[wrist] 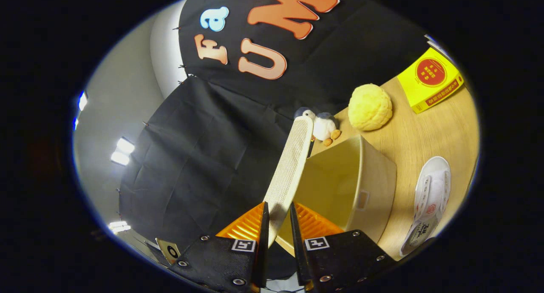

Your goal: Open the storage box then place both shoes into the box .Put the left shoe in first, then the right shoe, with the right side of both shoes facing outward in a uniform manner.

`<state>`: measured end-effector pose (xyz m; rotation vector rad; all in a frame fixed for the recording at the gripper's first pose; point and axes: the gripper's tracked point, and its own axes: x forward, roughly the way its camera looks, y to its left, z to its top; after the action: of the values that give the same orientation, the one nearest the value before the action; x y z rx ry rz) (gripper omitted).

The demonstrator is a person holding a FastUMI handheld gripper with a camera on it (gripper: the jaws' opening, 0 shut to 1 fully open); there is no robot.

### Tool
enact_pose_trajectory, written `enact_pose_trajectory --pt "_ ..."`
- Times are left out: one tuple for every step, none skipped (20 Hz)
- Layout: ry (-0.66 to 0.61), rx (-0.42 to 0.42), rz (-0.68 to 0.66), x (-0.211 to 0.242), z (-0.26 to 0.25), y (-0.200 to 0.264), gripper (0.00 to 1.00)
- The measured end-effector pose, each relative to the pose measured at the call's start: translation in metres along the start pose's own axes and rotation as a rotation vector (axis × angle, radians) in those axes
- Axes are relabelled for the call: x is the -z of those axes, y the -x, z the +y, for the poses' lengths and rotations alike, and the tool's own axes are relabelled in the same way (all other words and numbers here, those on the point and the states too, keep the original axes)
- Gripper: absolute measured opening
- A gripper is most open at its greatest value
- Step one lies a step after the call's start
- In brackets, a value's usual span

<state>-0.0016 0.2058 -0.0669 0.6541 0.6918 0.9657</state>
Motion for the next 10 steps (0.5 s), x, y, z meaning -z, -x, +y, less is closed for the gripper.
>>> enact_pose_trajectory --pt "0.018 0.000 -0.005 -0.002 0.009 -0.005 0.27" --pt "0.031 0.002 -0.010 -0.003 0.019 -0.010 0.28" --pt "0.047 0.000 -0.012 -0.004 0.029 -0.017 0.28" --pt "0.063 0.002 -0.017 -0.005 0.038 -0.024 0.28" --pt "0.078 0.002 -0.019 -0.005 0.047 -0.032 0.28" --pt "0.089 0.003 -0.021 -0.004 0.057 -0.040 0.28" --pt "0.097 0.004 -0.020 -0.002 0.064 -0.048 0.28" --pt "0.104 0.006 -0.018 0.001 0.073 -0.056 0.28" --pt "0.110 0.007 -0.017 0.004 0.079 -0.065 0.28" --pt "0.116 0.008 -0.018 0.007 0.088 -0.073 0.28"
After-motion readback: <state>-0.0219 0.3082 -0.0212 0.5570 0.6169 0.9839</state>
